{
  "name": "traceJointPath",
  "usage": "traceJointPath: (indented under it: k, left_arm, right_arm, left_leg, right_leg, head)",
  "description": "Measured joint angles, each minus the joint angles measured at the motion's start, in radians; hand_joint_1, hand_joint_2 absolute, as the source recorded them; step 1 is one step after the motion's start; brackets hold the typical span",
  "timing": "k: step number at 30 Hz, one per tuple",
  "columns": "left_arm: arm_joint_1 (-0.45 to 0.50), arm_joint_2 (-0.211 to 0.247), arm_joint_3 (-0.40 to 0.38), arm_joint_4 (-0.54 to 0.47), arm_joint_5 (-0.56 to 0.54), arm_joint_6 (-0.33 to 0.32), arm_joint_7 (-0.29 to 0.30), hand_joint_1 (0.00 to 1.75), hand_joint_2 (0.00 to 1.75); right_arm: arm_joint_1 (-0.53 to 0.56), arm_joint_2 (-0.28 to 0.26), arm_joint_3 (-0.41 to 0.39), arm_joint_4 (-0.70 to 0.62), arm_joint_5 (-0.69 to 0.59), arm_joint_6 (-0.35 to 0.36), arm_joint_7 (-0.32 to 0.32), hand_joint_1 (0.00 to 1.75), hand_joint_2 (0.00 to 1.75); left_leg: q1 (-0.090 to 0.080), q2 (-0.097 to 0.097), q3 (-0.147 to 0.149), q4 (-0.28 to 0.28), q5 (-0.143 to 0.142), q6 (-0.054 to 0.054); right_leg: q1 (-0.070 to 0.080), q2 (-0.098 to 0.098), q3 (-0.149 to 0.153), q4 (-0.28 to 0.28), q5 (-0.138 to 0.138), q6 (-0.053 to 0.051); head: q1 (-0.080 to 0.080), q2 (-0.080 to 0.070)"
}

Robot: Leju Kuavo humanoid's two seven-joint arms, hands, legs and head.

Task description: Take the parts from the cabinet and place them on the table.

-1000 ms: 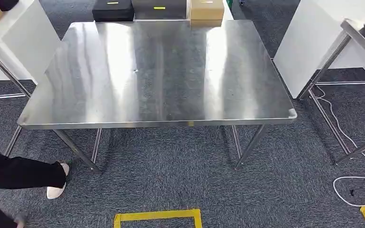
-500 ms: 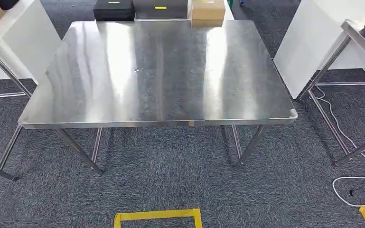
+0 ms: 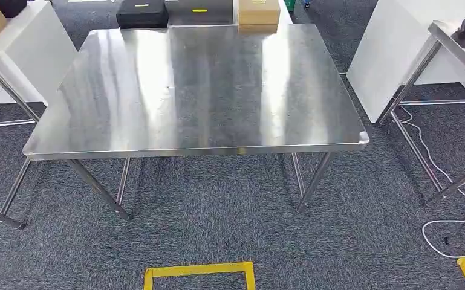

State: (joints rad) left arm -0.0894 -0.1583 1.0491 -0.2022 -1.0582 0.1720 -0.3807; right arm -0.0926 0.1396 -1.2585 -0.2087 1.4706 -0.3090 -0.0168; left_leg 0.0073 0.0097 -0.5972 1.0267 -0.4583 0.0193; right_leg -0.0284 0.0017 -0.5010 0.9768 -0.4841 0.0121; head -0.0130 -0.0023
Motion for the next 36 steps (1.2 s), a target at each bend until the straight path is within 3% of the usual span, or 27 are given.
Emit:
traceJointPath:
  k: [2,3,4,5,6,8,9,10,13,14,15,16,18,19,20,21,23,24,25,28,29,30,31,32,34,35,36]
  left_arm:
    - [0.000,0.000,0.000,0.000,0.000,0.000,0.000,0.00,0.00]
    - [0.000,0.000,0.000,0.000,0.000,0.000,0.000,0.00,0.00]
    - [0.000,-0.001,0.000,0.000,0.000,0.000,0.000,0.00,0.00]
    - [0.001,-0.001,0.000,0.000,0.000,0.001,0.000,0.00,0.00]
    - [0.001,0.000,0.000,0.000,0.000,0.002,0.000,0.00,0.00]
    - [0.001,0.001,0.001,0.000,0.001,0.004,-0.001,0.00,0.00]
    - [0.000,0.001,0.001,0.000,0.001,0.005,-0.002,0.00,0.00]
    - [-0.001,0.000,0.001,0.000,0.001,0.005,-0.003,0.00,0.00]
    - [0.000,0.000,0.002,0.000,0.001,0.006,-0.006,0.00,0.00]
    - [0.000,-0.001,0.002,0.000,0.002,0.006,-0.006,0.00,0.00]
    - [-0.002,-0.002,0.003,0.000,0.002,0.006,-0.006,0.00,0.00]
    - [-0.002,0.000,0.003,0.000,0.002,0.006,-0.007,0.00,0.00]
    - [-0.002,0.000,0.004,0.000,0.002,0.007,-0.007,0.00,0.00]
    - [-0.002,0.000,0.005,0.000,0.002,0.007,-0.007,0.00,0.00]
    - [-0.002,-0.001,0.006,0.000,0.002,0.007,-0.007,0.00,0.00]
    - [-0.002,-0.002,0.006,0.000,0.002,0.007,-0.007,0.00,0.00]
    - [-0.002,-0.003,0.007,0.000,0.001,0.007,-0.007,0.00,0.00]
    - [-0.002,-0.004,0.007,0.000,0.000,0.007,-0.007,0.00,0.00]
    - [-0.001,-0.006,0.008,0.000,0.000,0.008,-0.007,0.00,0.00]
    - [-0.002,-0.006,0.008,0.000,0.000,0.008,-0.011,0.00,0.00]
    - [0.000,-0.007,0.008,0.000,0.000,0.008,-0.012,0.00,0.00]
    - [0.000,-0.004,0.009,0.000,0.000,0.009,-0.013,0.00,0.00]
    - [0.000,-0.004,0.009,0.000,0.000,0.009,-0.016,0.00,0.00]
    - [0.000,-0.004,0.009,0.000,0.000,0.009,-0.015,0.00,0.00]
    - [0.000,-0.004,0.009,0.000,0.001,0.011,-0.016,0.00,0.00]
    - [0.000,-0.004,0.010,0.000,0.001,0.013,-0.016,0.00,0.00]
    - [0.000,-0.003,0.010,0.000,0.001,0.013,-0.015,0.00,0.00]
  right_arm:
    - [0.000,0.000,0.001,0.000,0.000,0.000,-0.001,0.00,0.00]
    - [0.001,0.001,0.001,0.000,0.000,0.000,-0.002,0.00,0.00]
    - [0.002,0.001,0.001,0.000,0.000,0.000,-0.002,0.00,0.00]
    - [0.002,0.001,0.001,0.000,0.000,0.000,-0.003,0.00,0.00]
    - [0.002,0.001,0.001,0.000,0.000,0.000,-0.003,0.00,0.00]
    - [0.001,0.002,0.002,0.000,0.000,0.000,-0.004,0.00,0.00]
    - [0.000,0.003,0.002,0.000,0.000,0.000,-0.005,0.00,0.00]
    - [-0.001,0.003,0.003,0.000,0.000,0.000,-0.005,0.00,0.00]
    - [-0.002,0.004,0.005,0.000,0.000,0.000,-0.005,0.00,0.00]
    - [-0.002,0.004,0.006,0.000,0.000,0.000,-0.005,0.00,0.00]
    - [-0.002,0.003,0.008,0.000,0.000,0.000,-0.005,0.00,0.00]
    - [-0.002,0.003,0.010,0.000,0.000,0.000,-0.005,0.00,0.00]
    - [-0.002,0.003,0.010,0.000,0.000,0.000,-0.005,0.00,0.00]
    - [-0.001,0.004,0.011,0.000,0.001,0.000,-0.005,0.00,0.00]
    - [0.000,0.004,0.011,0.000,0.002,0.000,-0.005,0.00,0.00]
    - [0.000,0.004,0.011,0.000,0.002,0.000,-0.005,0.00,0.00]
    - [0.000,0.002,0.012,0.000,0.003,0.000,-0.005,0.00,0.00]
    - [-0.003,0.001,0.012,0.000,0.003,0.000,-0.005,0.00,0.00]
    - [-0.006,-0.002,0.012,0.000,0.003,0.000,-0.005,0.00,0.00]
    - [-0.003,-0.003,0.012,0.000,0.003,0.000,-0.008,0.00,0.00]
    - [0.000,-0.002,0.012,0.000,0.003,0.000,-0.011,0.00,0.00]
    - [0.000,0.002,0.012,0.001,0.002,0.000,-0.014,0.00,0.00]
    - [-0.001,0.001,0.013,0.001,0.003,0.000,-0.016,0.00,0.00]
    - [-0.001,0.001,0.013,0.001,0.003,0.000,-0.018,0.00,0.00]
    - [0.001,0.002,0.013,0.002,0.004,0.000,-0.019,0.00,0.00]
    - [0.002,0.001,0.013,0.002,0.004,0.000,-0.019,0.00,0.00]
    - [0.003,0.001,0.013,0.002,0.004,0.000,-0.019,0.00,0.00]
  left_leg:
    - [0.003,-0.002,-0.048,0.131,-0.101,-0.011]
    - [0.005,-0.002,-0.075,0.209,-0.138,-0.015]
    - [0.006,-0.002,-0.092,0.265,-0.158,-0.017]
    - [0.008,-0.002,-0.088,0.276,-0.153,-0.018]
    - [0.010,-0.002,-0.061,0.239,-0.128,-0.018]
    - [0.014,-0.003,0.045,0.064,-0.049,-0.016]
    - [0.017,-0.011,0.087,-0.015,-0.041,-0.015]
    - [0.010,-0.015,0.091,-0.027,-0.043,-0.013]
    - [-0.001,-0.014,0.074,-0.018,-0.034,0.004]
    - [0.000,-0.012,0.069,-0.029,-0.022,0.019]
    - [0.001,-0.007,0.067,-0.032,-0.013,0.031]
    - [0.002,-0.006,0.058,-0.032,-0.009,0.039]
    - [-0.004,-0.002,0.041,-0.032,0.003,0.048]
    - [-0.007,-0.001,0.032,-0.031,0.008,0.050]
    - [-0.011,0.000,0.025,-0.031,0.015,0.051]
    - [-0.015,0.000,0.018,-0.031,0.020,0.052]
    - [-0.021,0.000,0.009,-0.031,0.031,0.051]
    - [-0.022,0.000,0.008,-0.031,0.035,0.049]
    - [-0.028,0.001,0.006,-0.028,0.039,0.045]
    - [-0.023,0.004,0.004,-0.029,0.052,0.031]
    - [-0.026,0.003,0.001,-0.030,0.059,0.024]
    - [-0.021,-0.002,-0.010,-0.019,0.044,0.018]
    - [-0.018,-0.007,-0.027,0.018,-0.005,0.007]
    - [-0.012,-0.007,-0.051,0.087,-0.063,0.000]
    - [-0.002,-0.008,-0.101,0.243,-0.142,-0.014]
    - [0.004,-0.008,-0.107,0.284,-0.154,-0.020]
    - [0.011,-0.008,-0.088,0.271,-0.142,-0.024]
  right_leg:
    - [0.002,-0.001,-0.011,0.001,0.008,-0.012]
    - [0.003,-0.002,-0.018,0.003,0.012,-0.013]
    - [0.004,-0.002,-0.023,0.005,0.014,-0.011]
    - [0.004,-0.002,-0.027,0.006,0.017,-0.012]
    - [0.004,-0.001,-0.029,0.007,0.018,-0.010]
    - [0.002,0.001,-0.029,0.009,0.021,-0.005]
    - [0.003,0.002,-0.029,0.009,0.022,-0.002]
    - [0.014,0.002,-0.036,0.014,0.025,0.003]
    - [0.011,0.002,-0.046,0.008,0.040,0.025]
    - [0.019,0.003,-0.050,0.009,0.043,0.033]
    - [0.009,0.002,-0.064,0.031,0.019,0.031]
    - [0.013,0.001,-0.085,0.079,-0.019,0.023]
    - [0.012,0.001,-0.147,0.239,-0.103,0.012]
    - [0.012,0.001,-0.169,0.306,-0.129,0.012]
    - [0.013,0.001,-0.169,0.328,-0.134,0.017]
    - [0.015,0.001,-0.142,0.296,-0.124,0.023]
    - [0.020,0.000,-0.032,0.125,-0.072,0.026]
    - [0.024,-0.002,0.028,0.031,-0.051,0.020]
    - [0.034,-0.005,0.043,-0.016,-0.051,0.007]
    - [0.040,-0.004,0.036,-0.016,-0.034,-0.004]
    - [0.032,-0.005,0.031,-0.021,-0.022,-0.011]
    - [0.014,-0.007,0.031,-0.024,-0.010,-0.015]
    - [0.014,-0.007,0.025,-0.024,-0.001,-0.024]
    - [0.015,-0.008,0.017,-0.024,0.006,-0.030]
    - [0.015,-0.008,-0.002,-0.021,0.018,-0.025]
    - [0.014,-0.008,-0.011,-0.018,0.024,-0.023]
    - [0.011,-0.007,-0.019,-0.015,0.028,-0.017]
  head:
    - [-0.004,0.000]
    - [-0.004,0.000]
    - [-0.004,0.000]
    - [-0.003,0.000]
    - [-0.004,0.000]
    - [-0.004,0.000]
    - [-0.004,0.000]
    - [-0.004,0.000]
    - [-0.003,0.000]
    - [-0.003,0.000]
    - [-0.002,0.000]
    - [0.002,0.000]
    - [0.002,0.000]
    - [0.003,0.000]
    - [0.002,0.000]
    - [0.003,0.000]
    - [0.003,0.000]
    - [0.003,0.000]
    - [0.001,0.000]
    - [0.000,0.000]
    - [0.000,0.000]
    - [0.003,0.000]
    - [0.000,0.000]
    - [-0.005,0.000]
    - [-0.006,0.000]
    - [-0.005,0.000]
    - [-0.005,0.000]
